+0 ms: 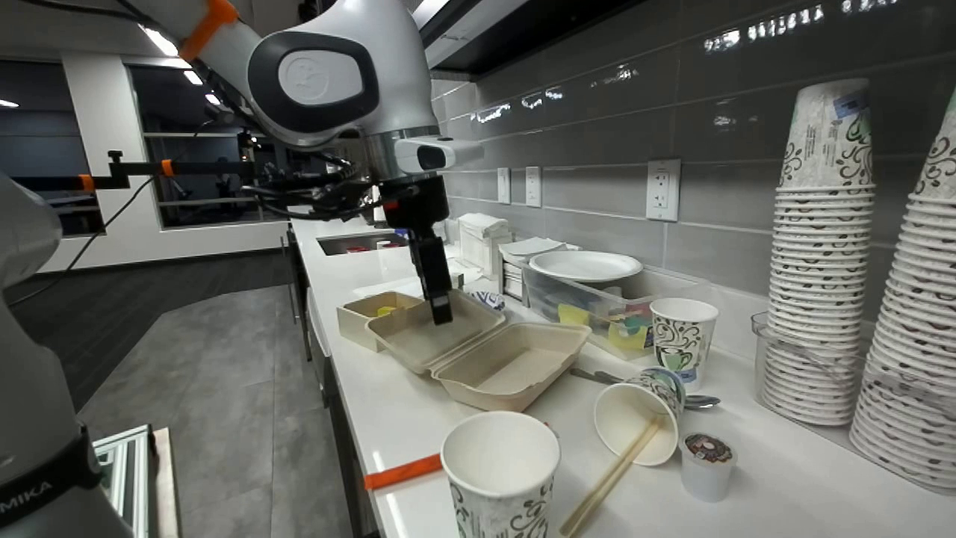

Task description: Put the orange object in the takeaway pack

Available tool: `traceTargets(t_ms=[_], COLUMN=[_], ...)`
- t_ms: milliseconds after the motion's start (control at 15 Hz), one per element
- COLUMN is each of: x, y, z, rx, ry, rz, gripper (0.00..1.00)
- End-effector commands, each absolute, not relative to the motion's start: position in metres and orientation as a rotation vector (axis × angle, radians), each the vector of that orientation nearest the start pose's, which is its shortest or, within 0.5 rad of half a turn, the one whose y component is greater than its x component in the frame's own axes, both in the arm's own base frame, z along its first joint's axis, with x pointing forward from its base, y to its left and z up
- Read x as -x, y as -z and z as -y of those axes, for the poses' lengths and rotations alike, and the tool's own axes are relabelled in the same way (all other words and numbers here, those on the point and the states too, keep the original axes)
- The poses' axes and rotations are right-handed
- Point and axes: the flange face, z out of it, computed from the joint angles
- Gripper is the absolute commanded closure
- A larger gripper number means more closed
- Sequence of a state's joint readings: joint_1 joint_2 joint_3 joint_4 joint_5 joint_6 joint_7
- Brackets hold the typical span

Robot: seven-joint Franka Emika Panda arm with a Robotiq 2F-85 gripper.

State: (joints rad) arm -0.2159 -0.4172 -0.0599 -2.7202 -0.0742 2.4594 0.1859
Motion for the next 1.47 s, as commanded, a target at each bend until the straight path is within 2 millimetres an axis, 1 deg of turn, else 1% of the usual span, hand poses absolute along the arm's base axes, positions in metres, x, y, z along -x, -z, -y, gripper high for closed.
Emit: traceTargets(t_ms=[0, 133, 200, 333, 600, 733, 933, 1000, 1133, 1200, 1333, 1400], x=[-0.367, -0.367, -0.365, -0.365, -0.369, -0.371, -0.374, -0.376, -0.379, -0.38, -0.384, -0.385], y=[-0.338, -0.323, -0.314, -0.296, -0.266, -0.253, -0.237, -0.233, -0.228, -0.226, -0.226, -0.227], z=[0.142, 0.158, 0.162, 0.167, 0.169, 0.172, 0.182, 0.185, 0.189, 0.19, 0.189, 0.188], rx=[3.128, 3.143, 3.159, 3.177, 3.195, 3.177, 3.17, 3.171, 3.164, 3.16, 3.154, 3.151], ry=[0.255, 0.242, 0.222, 0.185, 0.133, 0.107, 0.076, 0.068, 0.053, 0.039, 0.031, 0.025], rz=[-0.648, -0.661, -0.663, -0.665, -0.649, -0.644, -0.668, -0.671, -0.678, -0.68, -0.674, -0.674], gripper=[0.0, 0.0, 0.0, 0.0, 0.0, 0.0, 0.0, 0.08, 0.32, 0.42, 0.56, 0.64])
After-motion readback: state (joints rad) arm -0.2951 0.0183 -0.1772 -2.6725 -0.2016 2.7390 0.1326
